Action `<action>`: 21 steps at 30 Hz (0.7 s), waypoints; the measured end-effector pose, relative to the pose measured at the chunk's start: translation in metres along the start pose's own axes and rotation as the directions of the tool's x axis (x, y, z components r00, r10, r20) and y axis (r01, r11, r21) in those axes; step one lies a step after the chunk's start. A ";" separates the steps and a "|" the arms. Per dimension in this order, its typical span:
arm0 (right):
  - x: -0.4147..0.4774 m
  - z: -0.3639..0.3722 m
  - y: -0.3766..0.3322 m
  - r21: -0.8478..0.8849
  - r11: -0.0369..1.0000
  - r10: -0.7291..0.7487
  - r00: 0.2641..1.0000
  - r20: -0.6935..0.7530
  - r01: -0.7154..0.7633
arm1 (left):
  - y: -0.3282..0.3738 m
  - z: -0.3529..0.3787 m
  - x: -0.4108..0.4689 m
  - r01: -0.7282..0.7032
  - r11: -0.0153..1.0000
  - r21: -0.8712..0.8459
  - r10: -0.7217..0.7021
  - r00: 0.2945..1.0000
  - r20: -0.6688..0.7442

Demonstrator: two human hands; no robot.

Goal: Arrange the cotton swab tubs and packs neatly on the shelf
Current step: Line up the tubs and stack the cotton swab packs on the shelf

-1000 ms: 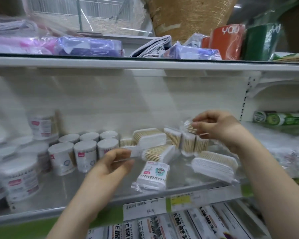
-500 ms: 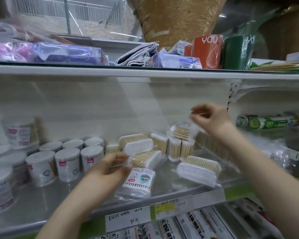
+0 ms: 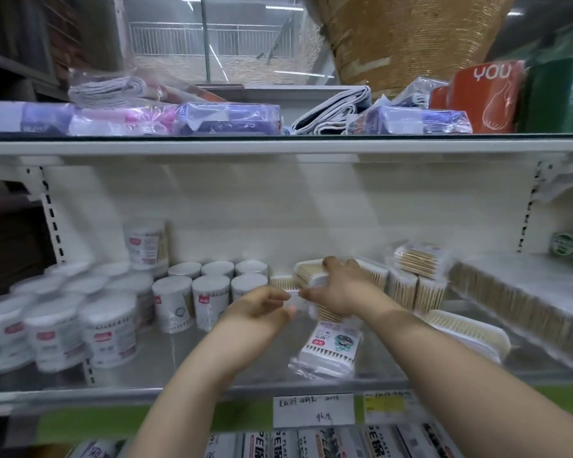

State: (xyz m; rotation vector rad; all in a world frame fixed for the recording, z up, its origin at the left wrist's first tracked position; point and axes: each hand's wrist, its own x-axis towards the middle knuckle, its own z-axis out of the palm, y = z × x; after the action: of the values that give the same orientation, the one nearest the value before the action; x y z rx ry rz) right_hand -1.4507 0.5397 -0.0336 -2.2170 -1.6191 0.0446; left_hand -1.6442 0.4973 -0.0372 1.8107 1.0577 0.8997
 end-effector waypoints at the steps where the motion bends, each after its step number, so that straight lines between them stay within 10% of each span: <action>1: 0.001 0.000 0.001 0.030 0.999 0.013 1.000 0.006 -0.013 | -0.002 -0.003 -0.001 0.006 1.000 -0.023 -0.006 1.000 -0.014; 7: -0.008 -0.022 0.006 0.469 0.883 0.047 0.995 -0.083 -0.003 | -0.008 -0.014 -0.005 0.000 0.968 -0.252 -0.021 0.996 -0.081; 11: -0.033 -0.040 -0.003 0.935 0.237 -0.056 0.957 0.284 -0.263 | 0.000 -0.014 -0.004 -0.031 0.929 -0.368 -0.012 0.994 -0.112; 13: -0.049 -0.038 -0.012 0.960 0.148 -0.139 0.956 0.258 -0.237 | 0.004 -0.012 -0.003 -0.033 0.902 -0.430 -0.017 0.993 -0.113; 18: -0.091 -0.014 -0.043 0.777 0.611 -0.082 0.988 -0.132 0.155 | 0.010 -0.009 -0.007 -0.074 0.794 -0.603 0.003 0.993 -0.119; 21: -0.107 0.004 -0.048 0.620 0.715 -0.179 0.942 -0.284 0.323 | 0.011 -0.011 -0.015 -0.110 0.736 -0.669 0.034 0.992 -0.125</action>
State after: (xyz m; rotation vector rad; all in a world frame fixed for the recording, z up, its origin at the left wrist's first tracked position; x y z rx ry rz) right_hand -1.5312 0.4548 -0.0432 -1.3952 -1.4726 0.2649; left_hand -1.6563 0.4836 -0.0255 1.1940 0.5910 1.2444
